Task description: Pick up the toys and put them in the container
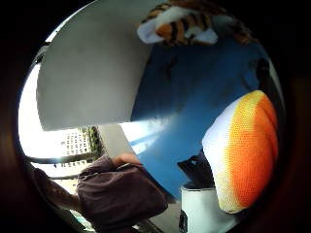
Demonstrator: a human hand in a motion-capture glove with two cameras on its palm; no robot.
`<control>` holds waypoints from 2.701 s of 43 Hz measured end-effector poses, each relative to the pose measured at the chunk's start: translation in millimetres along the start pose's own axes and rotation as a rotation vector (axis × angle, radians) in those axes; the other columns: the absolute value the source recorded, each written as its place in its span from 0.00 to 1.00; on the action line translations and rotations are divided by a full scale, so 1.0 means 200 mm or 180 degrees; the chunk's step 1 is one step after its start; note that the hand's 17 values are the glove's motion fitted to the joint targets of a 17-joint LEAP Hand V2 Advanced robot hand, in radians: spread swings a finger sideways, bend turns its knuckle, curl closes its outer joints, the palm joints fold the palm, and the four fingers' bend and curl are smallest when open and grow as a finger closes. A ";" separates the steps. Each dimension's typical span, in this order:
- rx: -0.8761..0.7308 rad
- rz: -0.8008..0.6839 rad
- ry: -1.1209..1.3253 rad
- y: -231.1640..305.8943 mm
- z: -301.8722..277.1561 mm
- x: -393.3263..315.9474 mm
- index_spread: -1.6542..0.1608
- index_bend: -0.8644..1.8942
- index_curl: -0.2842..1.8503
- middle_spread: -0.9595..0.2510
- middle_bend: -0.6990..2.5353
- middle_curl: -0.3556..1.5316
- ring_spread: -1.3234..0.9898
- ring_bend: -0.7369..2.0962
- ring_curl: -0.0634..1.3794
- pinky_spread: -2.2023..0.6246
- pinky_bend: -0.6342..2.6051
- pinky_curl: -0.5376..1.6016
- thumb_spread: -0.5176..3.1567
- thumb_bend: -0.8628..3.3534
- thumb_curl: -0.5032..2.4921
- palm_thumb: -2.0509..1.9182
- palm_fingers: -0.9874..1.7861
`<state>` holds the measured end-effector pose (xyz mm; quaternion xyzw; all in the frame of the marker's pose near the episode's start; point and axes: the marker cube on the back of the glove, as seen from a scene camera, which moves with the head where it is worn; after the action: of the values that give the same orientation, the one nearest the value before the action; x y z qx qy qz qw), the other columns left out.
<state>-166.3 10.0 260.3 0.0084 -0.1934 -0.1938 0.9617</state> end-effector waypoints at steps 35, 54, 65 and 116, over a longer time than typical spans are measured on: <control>0.0413 -0.1132 0.0596 -0.75 -1.14 -1.77 0.78 0.72 0.48 0.65 0.62 0.63 0.40 0.76 0.57 0.63 0.55 0.54 0.30 0.22 0.55 0.65 0.69; -0.0708 -0.0872 0.1061 -0.74 -1.02 -1.66 0.80 0.37 0.38 0.79 0.29 0.46 0.51 0.49 0.44 0.73 0.58 0.53 0.39 0.18 0.47 0.52 0.09; -0.0571 -0.0349 0.1166 -0.63 -1.22 -1.16 0.82 0.34 0.29 0.85 0.23 0.37 0.56 0.37 0.31 0.78 0.51 0.47 0.44 0.19 0.39 0.50 0.19; -0.0515 -0.0213 0.0334 -0.60 0.19 -0.01 0.92 0.63 0.36 0.64 0.50 0.46 0.43 0.62 0.46 0.62 0.40 0.41 0.53 0.32 0.40 0.75 0.93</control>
<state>-227.5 -97.5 284.2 -0.0528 -0.1261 -0.2402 0.9610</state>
